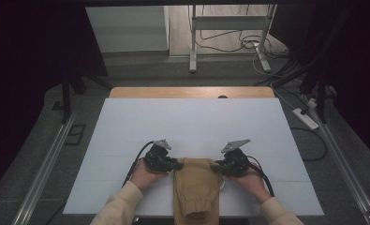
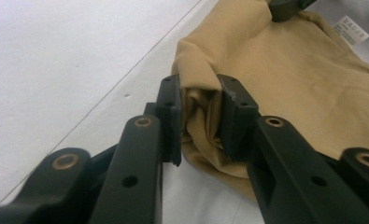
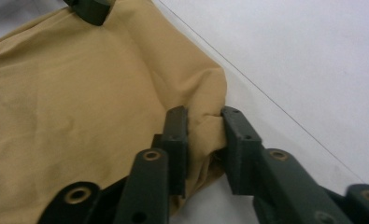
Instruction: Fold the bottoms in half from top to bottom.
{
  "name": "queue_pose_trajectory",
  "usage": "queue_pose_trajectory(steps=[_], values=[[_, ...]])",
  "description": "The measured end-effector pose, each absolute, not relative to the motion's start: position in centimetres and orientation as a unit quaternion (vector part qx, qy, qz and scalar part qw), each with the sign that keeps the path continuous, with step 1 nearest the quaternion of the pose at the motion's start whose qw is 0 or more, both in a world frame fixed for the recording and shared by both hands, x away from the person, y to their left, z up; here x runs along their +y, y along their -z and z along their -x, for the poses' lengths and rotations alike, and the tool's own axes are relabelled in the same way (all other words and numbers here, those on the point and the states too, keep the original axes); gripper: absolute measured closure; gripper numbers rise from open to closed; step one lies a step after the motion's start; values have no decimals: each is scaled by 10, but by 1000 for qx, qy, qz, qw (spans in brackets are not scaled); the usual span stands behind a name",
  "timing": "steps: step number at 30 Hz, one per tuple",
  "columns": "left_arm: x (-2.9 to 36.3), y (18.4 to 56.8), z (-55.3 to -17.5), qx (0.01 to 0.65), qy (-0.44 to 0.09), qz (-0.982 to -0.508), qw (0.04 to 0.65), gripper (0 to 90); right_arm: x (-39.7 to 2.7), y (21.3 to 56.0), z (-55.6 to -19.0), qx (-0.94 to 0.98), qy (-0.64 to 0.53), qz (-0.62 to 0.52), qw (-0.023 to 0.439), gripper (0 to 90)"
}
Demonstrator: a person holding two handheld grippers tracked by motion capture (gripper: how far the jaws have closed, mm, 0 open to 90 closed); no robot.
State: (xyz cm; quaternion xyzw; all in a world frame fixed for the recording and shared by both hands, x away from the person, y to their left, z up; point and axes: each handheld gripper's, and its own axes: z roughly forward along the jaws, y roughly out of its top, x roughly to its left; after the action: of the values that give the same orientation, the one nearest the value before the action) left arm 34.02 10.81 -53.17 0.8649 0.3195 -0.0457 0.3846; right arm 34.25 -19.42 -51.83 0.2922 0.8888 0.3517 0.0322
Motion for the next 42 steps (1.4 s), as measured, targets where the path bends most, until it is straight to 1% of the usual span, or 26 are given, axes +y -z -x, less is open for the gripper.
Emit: queue_pose_trajectory(steps=[6,17,23,27,42], values=[[108,529,-340,316,36,-866,386,735,-194,516,-342,888,-357,-286,43,764],[114,515,-353,320,19,-855,407,737,-191,502,-349,873,-383,-289,88,768],[116,513,-367,328,20,-851,409,737,-190,499,-363,870,-388,-291,93,768],[116,510,-374,330,21,-849,412,737,-192,498,-370,864,-395,-298,87,768],[115,496,-397,333,-5,-850,409,737,-188,485,-390,857,-401,-302,115,769]])
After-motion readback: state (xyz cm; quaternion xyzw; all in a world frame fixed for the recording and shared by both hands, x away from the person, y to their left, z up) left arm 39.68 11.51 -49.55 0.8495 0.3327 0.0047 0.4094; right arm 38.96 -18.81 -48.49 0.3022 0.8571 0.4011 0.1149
